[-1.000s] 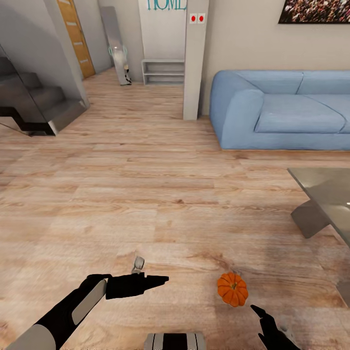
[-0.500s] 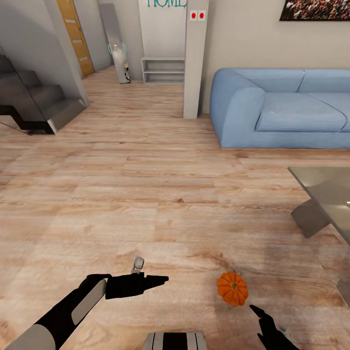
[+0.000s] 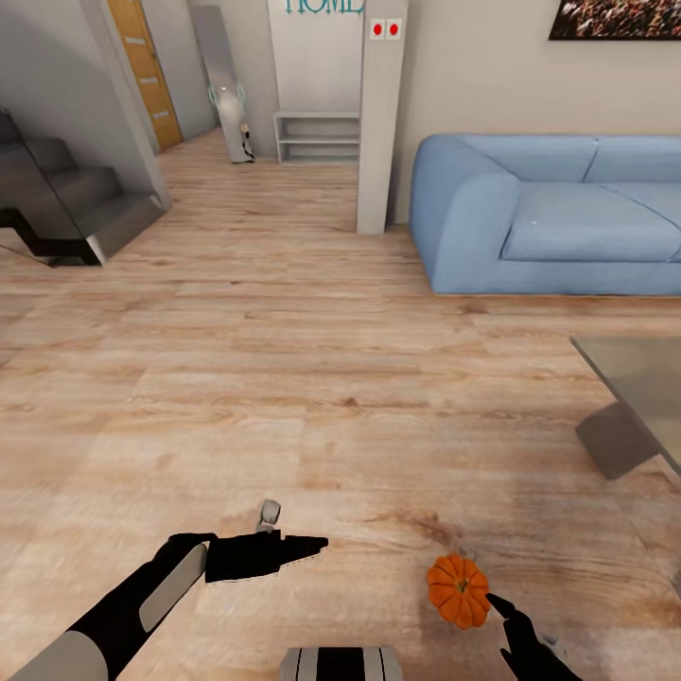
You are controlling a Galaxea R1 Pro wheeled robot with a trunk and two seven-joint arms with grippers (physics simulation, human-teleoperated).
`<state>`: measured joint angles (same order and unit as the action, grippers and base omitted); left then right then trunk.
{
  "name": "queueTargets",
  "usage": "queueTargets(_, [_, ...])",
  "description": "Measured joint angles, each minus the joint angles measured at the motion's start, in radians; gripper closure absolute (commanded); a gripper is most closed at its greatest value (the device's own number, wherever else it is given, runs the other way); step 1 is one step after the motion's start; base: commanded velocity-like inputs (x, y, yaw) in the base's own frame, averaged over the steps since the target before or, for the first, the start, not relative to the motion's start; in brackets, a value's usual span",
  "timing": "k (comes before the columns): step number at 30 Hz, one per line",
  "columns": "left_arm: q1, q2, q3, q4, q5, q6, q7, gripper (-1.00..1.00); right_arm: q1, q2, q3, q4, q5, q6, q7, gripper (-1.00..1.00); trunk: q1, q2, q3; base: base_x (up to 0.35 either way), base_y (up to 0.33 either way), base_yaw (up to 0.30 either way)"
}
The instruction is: Place each of the two pumpkins and all three candles from the living room inside a cabinet in the living room (use any cabinet), then make sure every cabinet is closed, and position the cauldron so it is next to a table in the living room.
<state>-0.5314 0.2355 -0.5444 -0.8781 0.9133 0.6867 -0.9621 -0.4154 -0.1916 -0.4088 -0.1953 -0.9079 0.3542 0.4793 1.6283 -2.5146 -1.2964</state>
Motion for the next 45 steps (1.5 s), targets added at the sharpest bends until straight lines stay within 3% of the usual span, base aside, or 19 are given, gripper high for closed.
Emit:
queueTargets(13, [0.000,0.001,0.000,-0.001,0.000,0.001,-0.002,-1.00,0.000,0.001,0.000,0.000,0.000,0.000,0.000,-1.00,0.000,0.000,0.000,0.050,0.000,0.000])
queueTargets(30, [0.000,0.005,0.000,-0.002,0.000,0.001,-0.002,-1.00,0.000,0.001,0.001,-0.003,0.002,-0.001,0.007,-1.00,0.008,-0.004,-0.066,0.000,0.000,0.000])
queueTargets(34, [0.000,0.006,0.000,-0.002,0.000,0.001,-0.002,-1.00,0.000,0.004,0.041,-0.015,0.001,-0.001,0.013,-1.00,0.010,-0.005,-0.081,0.000,0.000,0.000])
queueTargets(37, [0.000,0.006,0.000,-0.002,0.000,0.001,-0.002,-1.00,-0.001,0.005,0.098,-0.021,-0.001,-0.001,0.024,-1.00,0.011,-0.006,-0.093,0.000,0.000,0.000])
queueTargets(40, [0.000,0.006,0.000,-0.002,0.000,0.001,-0.002,-1.00,0.000,0.005,0.113,-0.022,-0.001,-0.001,0.034,-1.00,0.013,-0.006,-0.104,0.000,0.000,0.000])
queueTargets(45, [0.000,0.006,0.000,-0.002,0.000,0.001,-0.002,-1.00,0.000,0.005,0.126,-0.022,-0.002,-0.001,0.041,-1.00,0.013,-0.006,-0.104,0.000,0.000,0.000])
